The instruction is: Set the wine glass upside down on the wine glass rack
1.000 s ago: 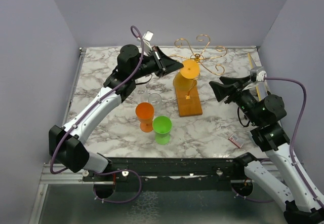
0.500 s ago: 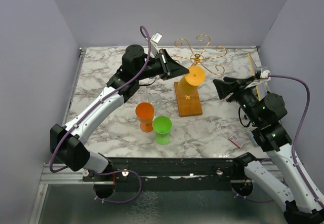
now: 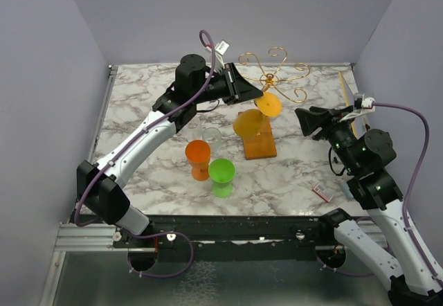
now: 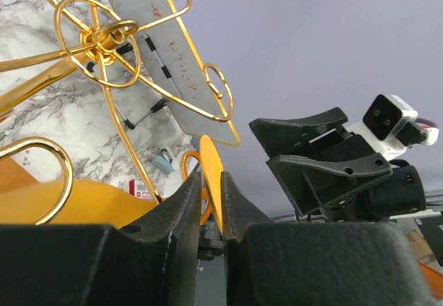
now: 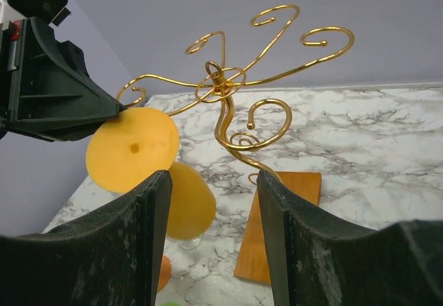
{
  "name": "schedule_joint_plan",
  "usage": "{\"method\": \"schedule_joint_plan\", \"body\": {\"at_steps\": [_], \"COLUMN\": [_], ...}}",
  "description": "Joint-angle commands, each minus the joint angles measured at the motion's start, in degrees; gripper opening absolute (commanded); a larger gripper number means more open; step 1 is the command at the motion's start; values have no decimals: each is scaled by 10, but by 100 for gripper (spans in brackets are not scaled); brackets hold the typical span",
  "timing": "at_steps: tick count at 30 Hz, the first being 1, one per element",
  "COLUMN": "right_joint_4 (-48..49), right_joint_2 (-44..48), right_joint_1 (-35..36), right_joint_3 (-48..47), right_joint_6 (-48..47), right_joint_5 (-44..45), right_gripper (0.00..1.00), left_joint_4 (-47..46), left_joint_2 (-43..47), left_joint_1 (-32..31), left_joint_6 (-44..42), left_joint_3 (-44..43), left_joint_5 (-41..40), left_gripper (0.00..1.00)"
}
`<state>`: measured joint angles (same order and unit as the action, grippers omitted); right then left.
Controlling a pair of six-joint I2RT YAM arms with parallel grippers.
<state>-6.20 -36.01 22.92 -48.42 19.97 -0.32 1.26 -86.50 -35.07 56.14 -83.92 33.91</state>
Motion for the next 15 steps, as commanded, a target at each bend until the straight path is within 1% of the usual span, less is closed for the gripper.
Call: {"method": "schedule_joint_plan", "body": {"at_steps": [1,6,8,12,15], "right_joint_4": [-27,-45,-61,-100,-140], "right_joint_2": [10,16,17,19,24], "right_joint_1": [4,3,3,3,3], "right_joint_3": [-23,-32,-38,-41,-44], "right_joint_6": [14,21,25,26,47], "right_joint_5": [34,44,50,67,90], "right_gripper": [58,58,58,62,62], "left_joint_4": [47,79,95,125,144], "left_joint_2": [-9,-5,-1,5,9], "left_joint_1": [-4,-4,-4,0,6], "left_joint_6": [-41,-63,-77,-105,-120], "left_joint_3": [-32,-47,-58,-79,-91], "left_joint_5": [-25,-39,-48,-62,-62], "left_gripper": [21,34,43,59,68]}}
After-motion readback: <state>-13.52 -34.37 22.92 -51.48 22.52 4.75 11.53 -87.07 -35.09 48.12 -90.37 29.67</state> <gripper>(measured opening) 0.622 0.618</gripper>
